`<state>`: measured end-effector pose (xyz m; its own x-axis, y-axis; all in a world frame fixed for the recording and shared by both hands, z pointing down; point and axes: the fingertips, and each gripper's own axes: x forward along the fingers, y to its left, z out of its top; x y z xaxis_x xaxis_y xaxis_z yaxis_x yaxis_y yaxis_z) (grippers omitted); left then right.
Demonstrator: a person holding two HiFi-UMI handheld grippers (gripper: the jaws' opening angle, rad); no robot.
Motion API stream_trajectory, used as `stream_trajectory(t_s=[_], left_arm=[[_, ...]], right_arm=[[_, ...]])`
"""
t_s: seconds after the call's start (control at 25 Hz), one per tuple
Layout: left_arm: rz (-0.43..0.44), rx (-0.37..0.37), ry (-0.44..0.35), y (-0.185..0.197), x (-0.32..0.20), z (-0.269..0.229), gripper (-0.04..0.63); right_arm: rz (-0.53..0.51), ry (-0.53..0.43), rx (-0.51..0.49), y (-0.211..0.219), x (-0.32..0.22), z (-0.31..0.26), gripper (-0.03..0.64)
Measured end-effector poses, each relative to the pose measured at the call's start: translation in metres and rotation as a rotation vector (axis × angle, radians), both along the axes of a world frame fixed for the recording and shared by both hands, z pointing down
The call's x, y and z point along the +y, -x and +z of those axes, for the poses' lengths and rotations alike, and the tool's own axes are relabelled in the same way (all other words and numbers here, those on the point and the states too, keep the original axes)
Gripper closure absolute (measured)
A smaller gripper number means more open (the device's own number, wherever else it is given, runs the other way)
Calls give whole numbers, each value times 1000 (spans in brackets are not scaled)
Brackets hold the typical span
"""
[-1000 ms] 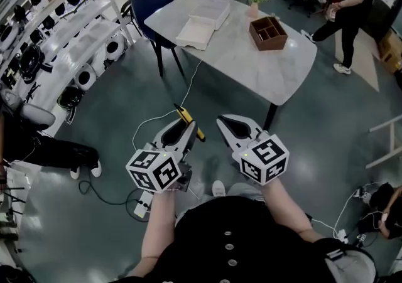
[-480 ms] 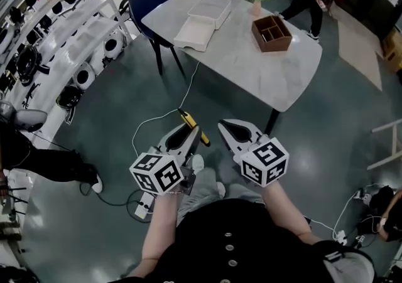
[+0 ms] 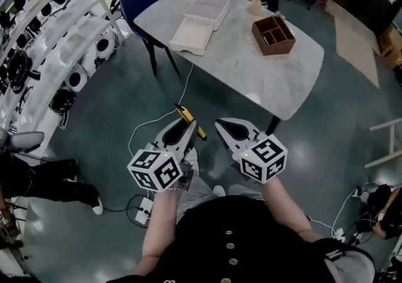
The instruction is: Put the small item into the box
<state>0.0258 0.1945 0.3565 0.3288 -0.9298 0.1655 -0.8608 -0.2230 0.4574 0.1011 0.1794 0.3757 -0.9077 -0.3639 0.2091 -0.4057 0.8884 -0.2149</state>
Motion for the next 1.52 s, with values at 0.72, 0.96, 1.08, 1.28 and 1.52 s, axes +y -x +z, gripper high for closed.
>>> stream_trajectory(t_s=[0.72, 0.96, 1.08, 1.28, 1.52], left_arm=[[104, -15, 12, 135, -150, -8, 471], [180, -18, 14, 159, -177, -8, 471], [191, 7, 12, 165, -187, -5, 471], [221, 26, 22, 169, -199, 2, 471], [221, 34, 49, 178, -219, 10, 471]], right_arm=[[118, -23, -13, 131, -151, -13, 617], [168, -33, -14, 162, -174, -15, 617], [182, -11, -4, 164, -179, -9, 617], [231, -9, 23, 162, -192, -1, 617], [250, 24, 20, 164, -214, 6, 617]])
